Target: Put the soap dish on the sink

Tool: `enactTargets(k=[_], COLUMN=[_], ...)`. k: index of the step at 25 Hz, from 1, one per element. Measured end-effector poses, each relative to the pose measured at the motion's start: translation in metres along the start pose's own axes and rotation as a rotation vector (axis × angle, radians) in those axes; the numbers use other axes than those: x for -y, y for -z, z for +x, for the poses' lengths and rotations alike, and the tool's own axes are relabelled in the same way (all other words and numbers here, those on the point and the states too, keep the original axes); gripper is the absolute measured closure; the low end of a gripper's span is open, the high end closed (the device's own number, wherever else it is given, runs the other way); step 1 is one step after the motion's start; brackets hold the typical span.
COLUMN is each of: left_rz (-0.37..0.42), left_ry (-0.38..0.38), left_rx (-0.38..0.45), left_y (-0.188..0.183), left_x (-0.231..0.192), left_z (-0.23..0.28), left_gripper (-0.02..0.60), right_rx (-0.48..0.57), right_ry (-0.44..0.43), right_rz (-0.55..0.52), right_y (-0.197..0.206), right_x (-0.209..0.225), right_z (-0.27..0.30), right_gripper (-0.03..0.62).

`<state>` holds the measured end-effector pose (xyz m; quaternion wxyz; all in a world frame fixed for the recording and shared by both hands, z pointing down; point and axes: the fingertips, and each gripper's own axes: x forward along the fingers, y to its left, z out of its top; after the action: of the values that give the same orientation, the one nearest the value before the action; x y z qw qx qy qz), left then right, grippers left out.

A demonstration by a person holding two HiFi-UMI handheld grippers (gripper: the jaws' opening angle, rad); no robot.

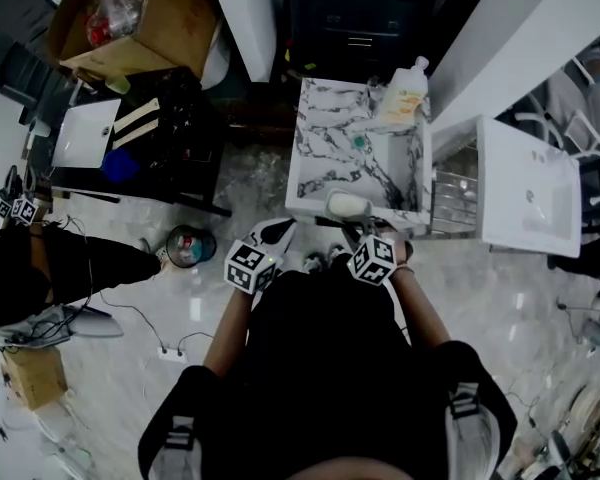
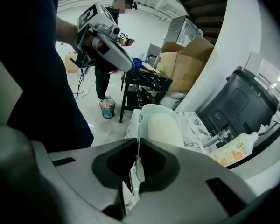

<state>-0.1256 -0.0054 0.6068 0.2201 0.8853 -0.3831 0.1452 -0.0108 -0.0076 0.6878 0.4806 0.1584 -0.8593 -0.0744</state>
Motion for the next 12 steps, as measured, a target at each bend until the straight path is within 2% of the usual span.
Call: enactTargets(k=[6, 12], left_rz=[-0.028, -0.02], left_ry=[-0.033, -0.058], left_rx=[0.015, 0.008], left_y=[-0.016, -0.026], left_x=[0.004, 0.007], left_z=[0.007, 0.017], left_gripper=[0.583, 0.583], right_rx=[0.011, 0.026], right_ry=[-0.036, -0.056], right_rz=[-0.024, -0.052], right_y=[0.005, 0.011], right_x=[0.013, 0.025], right_z=[-0.003, 0.0], right_gripper=[0.585, 0.585])
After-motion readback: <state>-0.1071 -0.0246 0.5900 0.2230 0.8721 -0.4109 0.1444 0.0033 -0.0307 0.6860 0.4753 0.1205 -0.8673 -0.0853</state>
